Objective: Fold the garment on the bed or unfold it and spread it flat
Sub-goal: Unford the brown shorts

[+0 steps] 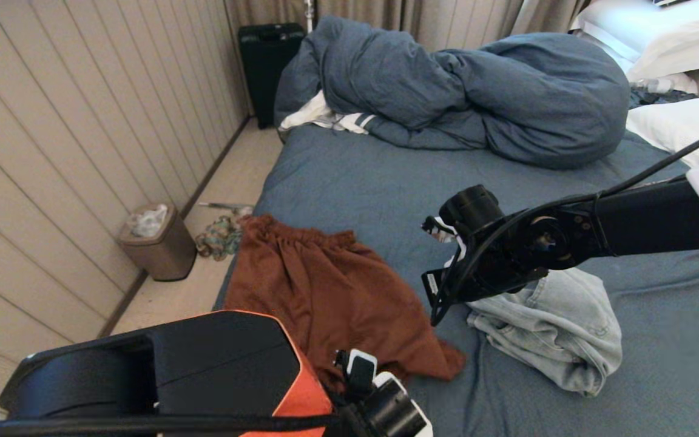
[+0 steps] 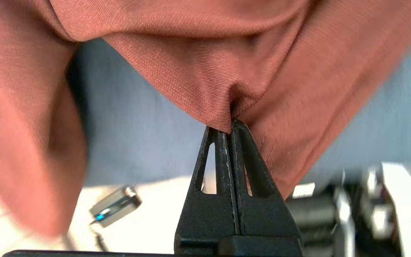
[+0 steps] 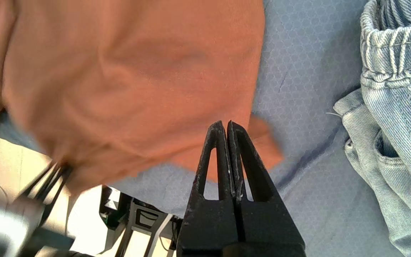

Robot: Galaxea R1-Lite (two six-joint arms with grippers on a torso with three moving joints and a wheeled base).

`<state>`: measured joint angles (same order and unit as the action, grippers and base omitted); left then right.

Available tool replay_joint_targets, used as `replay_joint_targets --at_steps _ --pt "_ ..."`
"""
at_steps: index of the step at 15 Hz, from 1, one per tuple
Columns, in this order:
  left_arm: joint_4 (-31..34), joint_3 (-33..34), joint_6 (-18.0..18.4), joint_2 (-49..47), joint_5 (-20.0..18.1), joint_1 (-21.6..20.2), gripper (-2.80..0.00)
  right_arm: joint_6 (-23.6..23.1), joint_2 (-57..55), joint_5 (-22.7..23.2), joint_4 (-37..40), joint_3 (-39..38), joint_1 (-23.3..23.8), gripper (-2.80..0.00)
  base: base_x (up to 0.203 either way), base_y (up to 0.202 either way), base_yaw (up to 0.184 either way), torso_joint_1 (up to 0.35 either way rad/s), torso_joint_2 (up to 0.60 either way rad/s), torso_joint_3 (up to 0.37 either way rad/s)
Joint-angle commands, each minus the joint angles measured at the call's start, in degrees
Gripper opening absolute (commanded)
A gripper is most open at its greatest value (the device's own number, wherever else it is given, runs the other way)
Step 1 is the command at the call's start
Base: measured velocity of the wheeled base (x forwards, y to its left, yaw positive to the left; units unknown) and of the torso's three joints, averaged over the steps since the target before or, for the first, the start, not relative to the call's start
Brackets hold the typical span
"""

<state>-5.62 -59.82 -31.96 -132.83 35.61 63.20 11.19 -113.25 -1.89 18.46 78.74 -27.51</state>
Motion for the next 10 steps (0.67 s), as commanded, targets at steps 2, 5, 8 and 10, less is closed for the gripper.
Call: replay_joint_targets --at_steps 2,5,8,10 --pt "0.0 7.0 0.3 6.9 -0.9 4.6 -2.8 0.1 0.0 0.0 0.1 0.0 -0.1 -2.8 0.0 0.0 0.0 0.0 0.0 0.0" --pt "-0.3 10.4 1.8 8.8 -4.4 9.0 -2.8 0.1 -0.3 0.0 0.0 0.0 0.0 -2.8 0.0 0.0 0.0 0.0 0.0 0.0" --pt "-0.7 11.7 2.7 9.5 -5.1 10.7 -2.8 0.1 -0.6 0.0 0.1 0.0 -0.1 -2.8 0.0 0.0 0.0 0.0 0.0 0.0" --pt "-0.8 12.2 2.8 10.6 -5.2 10.7 -2.8 0.1 -0.7 0.0 0.1 0.0 -0.1 -2.8 0.0 0.0 0.0 0.0 0.0 0.0"
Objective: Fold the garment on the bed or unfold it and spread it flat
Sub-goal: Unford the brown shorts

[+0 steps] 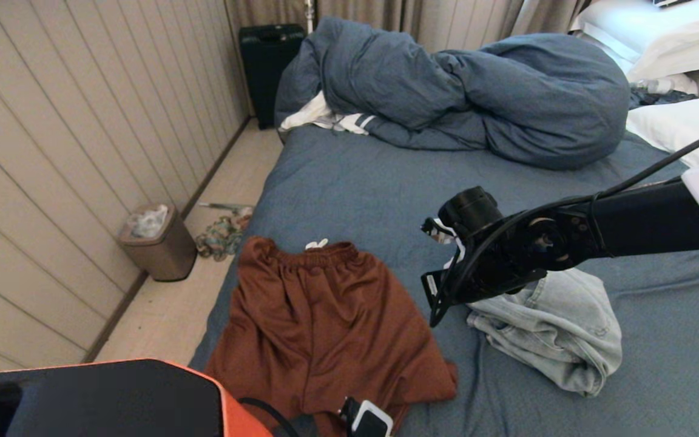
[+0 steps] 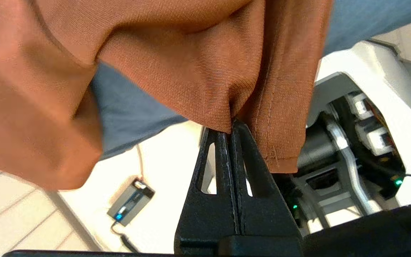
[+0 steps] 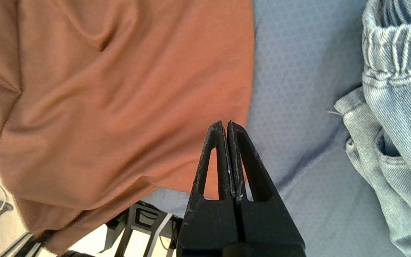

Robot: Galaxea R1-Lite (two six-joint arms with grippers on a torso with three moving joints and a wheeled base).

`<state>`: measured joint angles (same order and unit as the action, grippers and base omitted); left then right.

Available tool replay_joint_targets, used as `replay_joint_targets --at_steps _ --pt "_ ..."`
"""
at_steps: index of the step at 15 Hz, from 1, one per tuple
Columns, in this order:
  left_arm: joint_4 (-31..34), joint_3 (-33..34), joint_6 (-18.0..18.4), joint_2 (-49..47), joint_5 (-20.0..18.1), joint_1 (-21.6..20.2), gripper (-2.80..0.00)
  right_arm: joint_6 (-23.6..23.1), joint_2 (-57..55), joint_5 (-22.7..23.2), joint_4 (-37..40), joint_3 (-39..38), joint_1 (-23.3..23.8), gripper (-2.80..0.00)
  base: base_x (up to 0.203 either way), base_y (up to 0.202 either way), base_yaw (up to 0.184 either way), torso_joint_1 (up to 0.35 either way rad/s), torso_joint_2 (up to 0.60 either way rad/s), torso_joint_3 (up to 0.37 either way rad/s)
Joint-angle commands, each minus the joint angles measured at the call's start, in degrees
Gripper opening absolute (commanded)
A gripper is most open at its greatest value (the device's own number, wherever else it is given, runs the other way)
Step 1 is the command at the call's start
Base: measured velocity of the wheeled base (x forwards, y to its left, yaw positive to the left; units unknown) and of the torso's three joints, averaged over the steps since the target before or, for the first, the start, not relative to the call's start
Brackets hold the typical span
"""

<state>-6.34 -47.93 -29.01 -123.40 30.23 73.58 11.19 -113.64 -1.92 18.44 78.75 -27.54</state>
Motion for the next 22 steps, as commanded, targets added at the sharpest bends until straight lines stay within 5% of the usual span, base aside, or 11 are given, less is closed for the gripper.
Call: replay_joint_targets --at_steps 1,8,14,15,22 --pt "-0.3 0.9 0.6 1.8 -0.2 0.7 -2.8 0.1 -0.3 0.0 0.1 -0.1 -0.1 -2.8 0.0 0.0 0.0 0.0 0.0 0.0" --pt "-5.5 1.0 0.7 1.2 -2.5 0.7 -2.8 0.1 -0.2 0.1 0.1 -0.1 -0.1 -2.8 0.0 0.0 0.0 0.0 0.0 0.0" --pt "-10.5 -8.3 1.6 -5.0 -2.5 -10.7 -2.8 0.1 0.4 0.1 0.1 -0.2 -0.2 -2.8 0.0 0.0 0.0 0.0 0.0 0.0" --pt "-10.0 -9.8 2.3 -5.2 -2.5 -11.7 0.0 0.1 0.5 0.1 0.1 -0.2 -0.1 -2.8 0.0 0.0 0.0 0.0 0.0 0.0" --pt "-10.2 -9.1 3.4 -2.5 -2.3 -15.1 0.0 0.1 1.1 0.1 0.1 -0.4 -0.3 -2.8 0.0 0.0 0.0 0.0 0.0 0.0"
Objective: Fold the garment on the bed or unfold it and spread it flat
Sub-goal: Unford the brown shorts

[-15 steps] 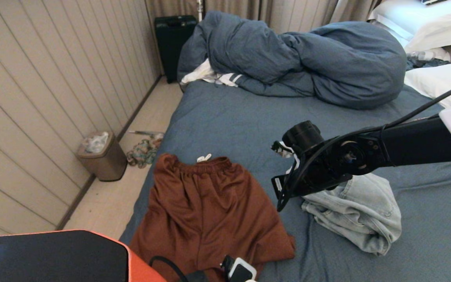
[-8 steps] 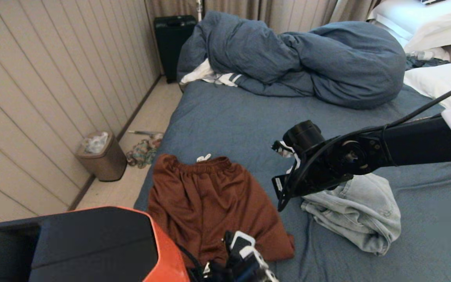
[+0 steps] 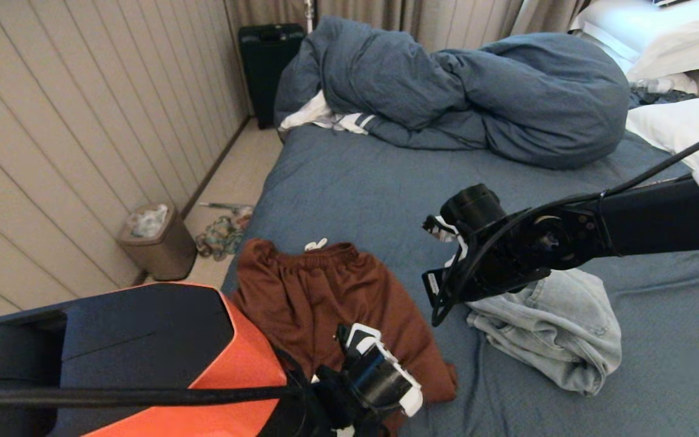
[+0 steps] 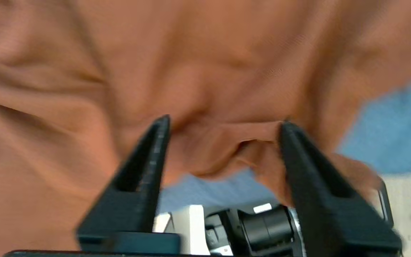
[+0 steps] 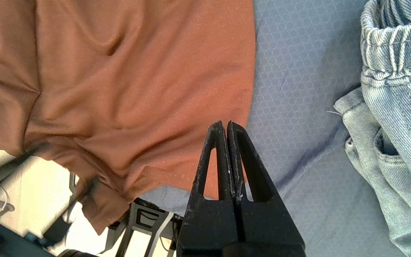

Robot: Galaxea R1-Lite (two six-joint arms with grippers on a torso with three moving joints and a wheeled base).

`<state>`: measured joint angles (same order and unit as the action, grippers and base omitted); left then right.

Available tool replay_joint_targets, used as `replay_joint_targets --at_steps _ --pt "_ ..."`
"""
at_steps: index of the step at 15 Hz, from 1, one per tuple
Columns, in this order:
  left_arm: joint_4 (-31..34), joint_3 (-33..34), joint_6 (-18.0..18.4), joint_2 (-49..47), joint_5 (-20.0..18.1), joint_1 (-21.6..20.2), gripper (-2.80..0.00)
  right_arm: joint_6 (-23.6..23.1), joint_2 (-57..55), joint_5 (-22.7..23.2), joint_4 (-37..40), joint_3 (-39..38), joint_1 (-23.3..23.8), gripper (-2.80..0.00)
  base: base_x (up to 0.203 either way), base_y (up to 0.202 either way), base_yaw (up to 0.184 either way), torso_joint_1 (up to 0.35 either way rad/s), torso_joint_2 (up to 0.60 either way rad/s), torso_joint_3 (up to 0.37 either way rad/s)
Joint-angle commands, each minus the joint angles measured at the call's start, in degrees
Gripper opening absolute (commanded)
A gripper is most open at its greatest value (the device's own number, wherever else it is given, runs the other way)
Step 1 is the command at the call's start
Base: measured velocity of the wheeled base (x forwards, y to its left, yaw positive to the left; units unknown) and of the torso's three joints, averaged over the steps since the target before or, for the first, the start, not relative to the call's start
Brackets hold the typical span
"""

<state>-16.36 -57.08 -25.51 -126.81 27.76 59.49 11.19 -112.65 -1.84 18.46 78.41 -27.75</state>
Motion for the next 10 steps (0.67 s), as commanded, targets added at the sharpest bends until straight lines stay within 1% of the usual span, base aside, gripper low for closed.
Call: replay_joint_targets --at_steps 1,5,7,10 --pt "0.0 0.2 -0.1 2.4 0.1 -1.7 0.0 0.1 0.1 0.0 0.1 -0.1 -0.1 -2.8 0.0 0.0 0.0 0.0 0.0 0.0" --pt "-0.4 3.6 1.2 10.1 0.1 -2.5 0.0 0.1 -0.3 0.0 0.1 -0.2 -0.4 -2.8 0.0 0.0 0.0 0.0 0.0 0.0" --pt "-0.5 3.7 1.9 11.9 -0.2 -5.8 0.0 0.1 -0.5 0.0 0.1 0.1 -0.6 -2.8 0.0 0.0 0.0 0.0 0.0 0.0" --pt "-0.3 2.1 2.4 11.9 -0.5 -10.2 0.0 0.1 -1.8 0.1 -1.0 1.6 -1.6 -2.8 0.0 0.0 0.0 0.0 0.0 0.0"
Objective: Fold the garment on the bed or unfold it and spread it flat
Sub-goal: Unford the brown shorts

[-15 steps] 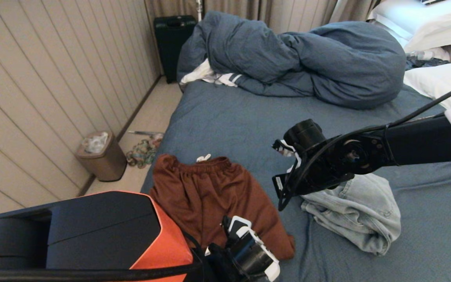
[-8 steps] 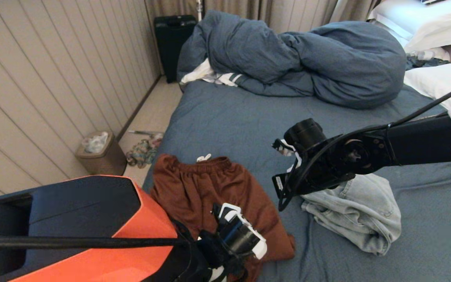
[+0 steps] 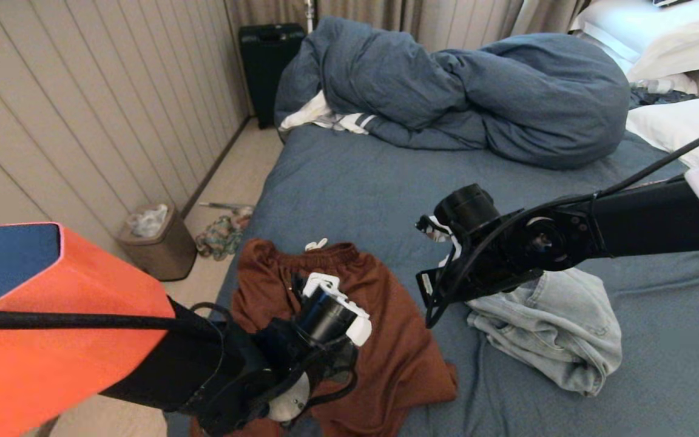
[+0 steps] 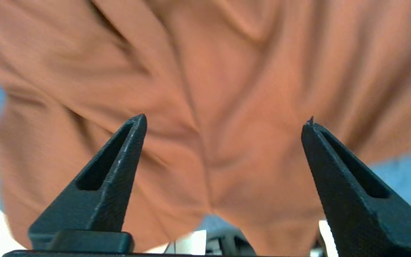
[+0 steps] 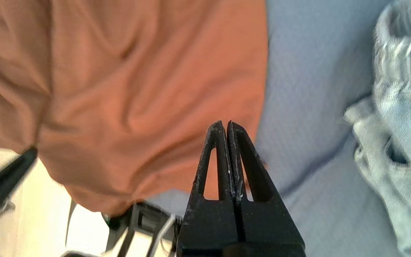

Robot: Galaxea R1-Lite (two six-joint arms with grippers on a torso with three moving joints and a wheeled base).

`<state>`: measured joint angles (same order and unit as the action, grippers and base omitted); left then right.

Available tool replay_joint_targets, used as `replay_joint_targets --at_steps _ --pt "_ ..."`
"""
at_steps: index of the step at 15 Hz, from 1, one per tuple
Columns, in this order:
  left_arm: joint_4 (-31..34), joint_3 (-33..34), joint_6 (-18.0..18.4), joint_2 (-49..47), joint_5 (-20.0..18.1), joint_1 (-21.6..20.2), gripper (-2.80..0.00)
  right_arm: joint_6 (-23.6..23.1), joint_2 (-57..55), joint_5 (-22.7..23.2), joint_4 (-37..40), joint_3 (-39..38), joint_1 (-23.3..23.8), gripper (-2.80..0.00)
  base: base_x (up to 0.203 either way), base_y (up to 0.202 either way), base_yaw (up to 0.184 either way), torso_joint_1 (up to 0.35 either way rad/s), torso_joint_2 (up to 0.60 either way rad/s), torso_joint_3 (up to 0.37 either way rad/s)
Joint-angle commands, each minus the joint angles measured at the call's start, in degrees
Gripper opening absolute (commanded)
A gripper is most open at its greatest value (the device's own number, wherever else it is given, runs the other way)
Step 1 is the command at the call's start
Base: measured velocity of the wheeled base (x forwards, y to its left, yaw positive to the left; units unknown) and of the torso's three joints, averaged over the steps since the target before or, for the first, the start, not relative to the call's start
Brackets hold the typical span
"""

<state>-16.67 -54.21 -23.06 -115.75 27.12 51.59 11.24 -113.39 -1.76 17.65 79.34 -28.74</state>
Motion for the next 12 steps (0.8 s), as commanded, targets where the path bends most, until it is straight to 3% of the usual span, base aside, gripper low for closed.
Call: replay_joint_targets --at_steps 1,3,4,7,12 --pt "0.2 -1.2 -0.1 0.6 0.1 -4.1 0.0 0.1 -2.3 0.0 -0.7 1.3 -1.1 -2.8 0.0 0.0 0.0 0.0 0.0 0.0" --pt "0.3 -1.6 -0.1 -0.1 -2.2 -7.8 0.0 0.1 -5.9 -1.3 -1.0 2.3 -3.0 -2.8 0.0 0.0 0.0 0.0 0.0 0.0" --pt "0.0 -1.4 -0.1 -1.0 -3.7 -8.1 0.0 0.1 -6.3 -3.6 -0.8 1.4 -3.3 -2.8 0.0 0.0 0.0 0.0 0.0 0.0" --pt "0.0 -3.9 0.6 -4.9 -4.3 -8.2 0.0 0.1 -4.9 -4.6 -0.9 -4.8 -2.9 -2.8 0.0 0.0 0.0 0.0 0.0 0.0" --pt "0.7 -14.3 7.0 -14.0 -4.3 -8.1 0.0 0.0 -8.5 -4.9 -1.0 -4.7 -4.2 -2.8 0.0 0.0 0.0 0.0 0.0 0.0"
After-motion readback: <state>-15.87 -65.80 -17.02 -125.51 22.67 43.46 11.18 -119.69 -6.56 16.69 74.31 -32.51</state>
